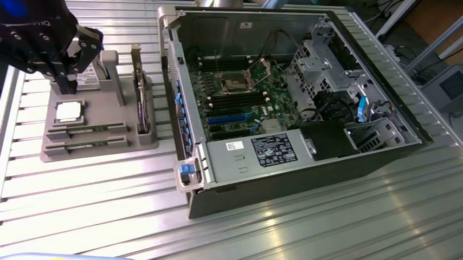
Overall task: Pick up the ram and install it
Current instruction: 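Reach for the ram, then pick up the ram and move it above insertion slot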
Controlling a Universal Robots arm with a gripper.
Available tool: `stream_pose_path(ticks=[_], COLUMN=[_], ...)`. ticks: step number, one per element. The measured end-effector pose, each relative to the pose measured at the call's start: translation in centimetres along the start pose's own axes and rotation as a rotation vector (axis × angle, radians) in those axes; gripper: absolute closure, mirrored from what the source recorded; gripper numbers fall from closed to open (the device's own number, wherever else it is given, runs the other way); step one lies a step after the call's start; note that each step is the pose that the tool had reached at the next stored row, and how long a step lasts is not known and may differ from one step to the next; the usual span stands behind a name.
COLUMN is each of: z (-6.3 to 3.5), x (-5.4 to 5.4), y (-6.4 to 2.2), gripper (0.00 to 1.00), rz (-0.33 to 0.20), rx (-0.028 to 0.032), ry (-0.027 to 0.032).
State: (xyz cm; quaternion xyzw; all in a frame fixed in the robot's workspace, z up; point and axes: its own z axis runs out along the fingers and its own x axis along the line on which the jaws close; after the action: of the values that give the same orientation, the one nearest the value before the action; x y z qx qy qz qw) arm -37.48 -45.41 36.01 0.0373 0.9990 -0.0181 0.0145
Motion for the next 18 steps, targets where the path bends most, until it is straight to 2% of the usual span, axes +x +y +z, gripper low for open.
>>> stream_pose_path(ticks=[4,18], z=[0.26,0.31], x=[-0.09,-0.19], y=[-0.45,-0.48], gripper=[0.90,0.90], rz=[0.000,0.000], rx=[0.0016,0.0025], ry=[-0.0002,-0.0003])
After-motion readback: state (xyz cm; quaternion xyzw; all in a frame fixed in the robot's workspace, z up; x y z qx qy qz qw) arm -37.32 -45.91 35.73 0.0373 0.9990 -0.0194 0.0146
